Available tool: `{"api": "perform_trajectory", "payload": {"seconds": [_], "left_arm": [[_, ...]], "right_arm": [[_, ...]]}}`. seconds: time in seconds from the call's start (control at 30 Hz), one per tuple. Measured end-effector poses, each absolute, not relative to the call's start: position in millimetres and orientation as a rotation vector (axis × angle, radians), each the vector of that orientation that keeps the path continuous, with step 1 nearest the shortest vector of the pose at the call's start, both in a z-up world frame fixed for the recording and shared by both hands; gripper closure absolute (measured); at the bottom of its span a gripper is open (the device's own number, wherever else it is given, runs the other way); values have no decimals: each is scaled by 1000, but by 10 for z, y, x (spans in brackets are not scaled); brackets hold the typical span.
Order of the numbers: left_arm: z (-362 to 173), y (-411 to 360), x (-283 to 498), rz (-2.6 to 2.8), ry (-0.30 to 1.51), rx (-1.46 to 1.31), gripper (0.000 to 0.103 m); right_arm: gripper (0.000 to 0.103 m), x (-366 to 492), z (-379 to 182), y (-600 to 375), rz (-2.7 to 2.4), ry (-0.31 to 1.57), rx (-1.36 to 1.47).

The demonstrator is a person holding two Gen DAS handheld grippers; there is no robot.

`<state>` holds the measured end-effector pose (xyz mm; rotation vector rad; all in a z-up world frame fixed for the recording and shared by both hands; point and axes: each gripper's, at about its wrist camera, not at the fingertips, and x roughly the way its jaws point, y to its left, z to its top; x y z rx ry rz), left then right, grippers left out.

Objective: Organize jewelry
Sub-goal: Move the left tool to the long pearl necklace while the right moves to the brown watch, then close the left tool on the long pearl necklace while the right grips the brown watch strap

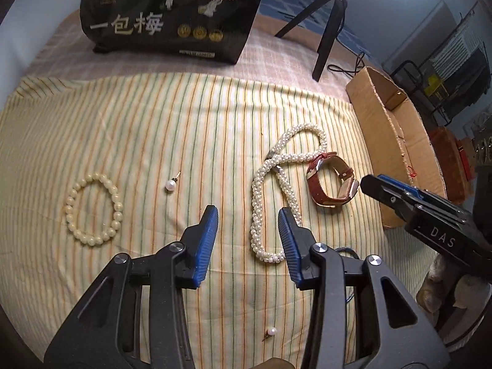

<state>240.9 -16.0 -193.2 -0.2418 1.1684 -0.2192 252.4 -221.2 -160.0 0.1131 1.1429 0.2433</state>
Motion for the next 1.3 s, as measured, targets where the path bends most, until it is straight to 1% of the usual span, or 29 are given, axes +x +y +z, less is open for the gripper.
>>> {"api": "perform_trajectory", "payload": {"seconds": [0.17,0.33,0.37,0.4,0.5,0.6,0.87,1.17,1.23,1.3], "left_arm": [[-2010,-178,2475,-218,1183,-258,62],[-2073,-227,2493,-221,1195,-250,62],[-2084,-237,2493,-223,1198,-247,63],[-2091,-247,2490,-225,1199,-244,67],[-2103,-266,2485,-225,1202,-237,67],[-2123,-266,2487,-223,1208,-239,67],[-2192,-232,2556,-222,1213,-246,69],[-2229,-282,2578,-229,1213,-210,69],[-2233,-311,2567,-214,1211,-185,72],[-2231,-333,2559,-197,1207,-153,80]], "right_arm": [[67,2582,-1609,-2125,228,1136,60],[69,2626,-1611,-2098,221,1132,39],[69,2633,-1605,-2094,224,1130,38],[70,2637,-1597,-2090,230,1127,40],[72,2636,-1559,-2070,264,1121,70],[72,2616,-1548,-2005,316,1125,67],[72,2550,-1654,-1849,436,1138,-71],[72,2549,-1737,-1714,470,1152,-145],[72,2537,-1773,-1672,458,1160,-176],[73,2525,-1818,-1648,451,1172,-197]]}}
